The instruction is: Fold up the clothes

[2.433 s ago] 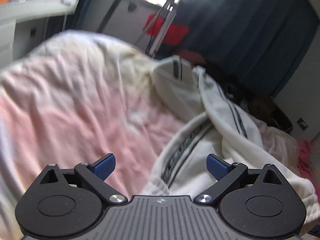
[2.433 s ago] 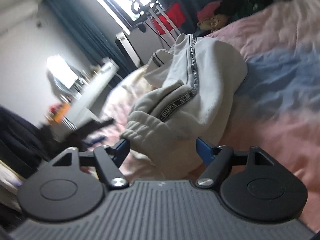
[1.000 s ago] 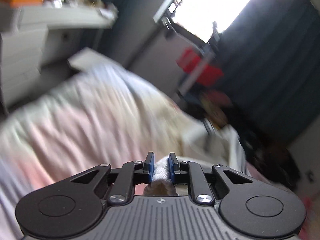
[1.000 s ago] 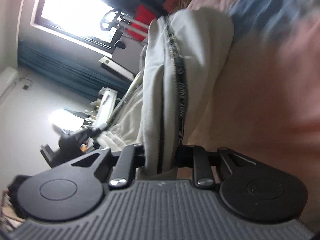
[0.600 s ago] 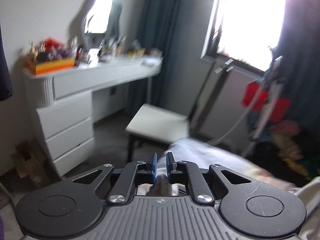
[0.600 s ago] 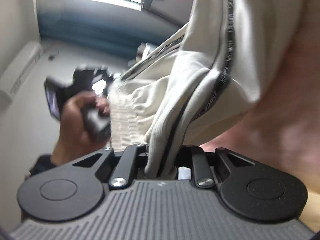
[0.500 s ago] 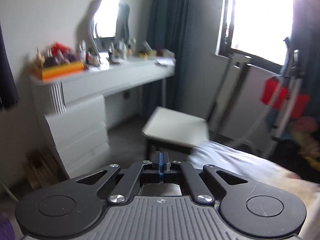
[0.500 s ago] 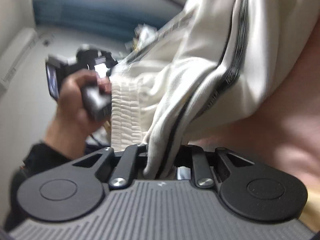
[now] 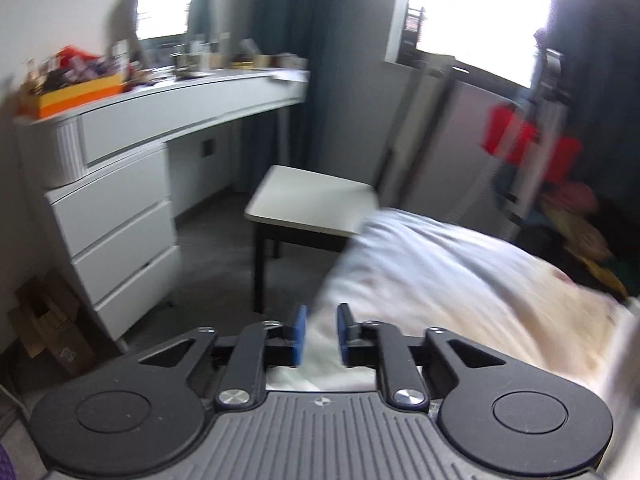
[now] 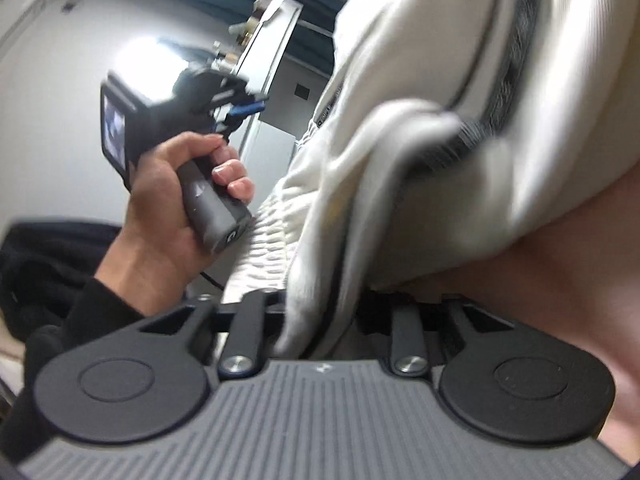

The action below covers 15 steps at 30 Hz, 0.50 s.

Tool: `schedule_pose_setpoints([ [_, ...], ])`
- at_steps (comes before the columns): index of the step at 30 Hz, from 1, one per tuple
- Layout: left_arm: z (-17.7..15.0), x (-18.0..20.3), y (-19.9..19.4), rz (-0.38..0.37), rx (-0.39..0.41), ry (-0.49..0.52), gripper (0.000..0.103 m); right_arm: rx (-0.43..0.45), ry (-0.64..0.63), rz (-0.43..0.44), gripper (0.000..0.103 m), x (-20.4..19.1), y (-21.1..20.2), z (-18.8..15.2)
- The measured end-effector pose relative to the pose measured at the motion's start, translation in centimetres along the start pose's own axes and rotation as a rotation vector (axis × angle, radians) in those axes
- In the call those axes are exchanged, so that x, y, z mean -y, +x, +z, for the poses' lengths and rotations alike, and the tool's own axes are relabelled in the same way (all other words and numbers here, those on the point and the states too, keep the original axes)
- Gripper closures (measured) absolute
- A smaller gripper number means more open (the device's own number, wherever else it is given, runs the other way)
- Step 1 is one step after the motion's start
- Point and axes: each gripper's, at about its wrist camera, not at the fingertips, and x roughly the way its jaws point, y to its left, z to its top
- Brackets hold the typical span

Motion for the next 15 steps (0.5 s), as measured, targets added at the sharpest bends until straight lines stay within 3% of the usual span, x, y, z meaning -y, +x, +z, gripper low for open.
schedule_pose_setpoints([
  [2, -1.2, 1.9, -2.5, -0.073, 0.012, 0.024, 0.056, 0.023, -0.062, -0.036, 0.025, -0.7, -2.4, -0.7],
  [3, -1.8, 2.9, -3.6, -0.107, 0.016, 0.037, 0.052, 0.039, -0.088, -0.040, 0.013, -1.0, -3.9, -1.2],
  [7, -4.4, 7.4, -6.4, -0.223, 0.013, 0.086, 0.040, 0.094, -0.275, -0.137, 0.015, -1.0, -12.2, -2.0],
  [10, -6.3, 11.3, -7.0, -0.240, 0.008, 0.118, 0.026, 0.101, -0.417, -0.224, 0.015, 1.0, -19.2, -2.3],
  [13, -7.1, 15.3, -5.8, -0.252, 0.002, 0.173, 0.025, 0.107, -0.492, -0.369, 0.015, 4.6, -25.5, -2.0],
  [15, -7.2, 18.0, -4.3, -0.255, -0.003, 0.202, 0.025, 0.182, -0.471, -0.444, 0.015, 7.3, -29.7, -1.7],
])
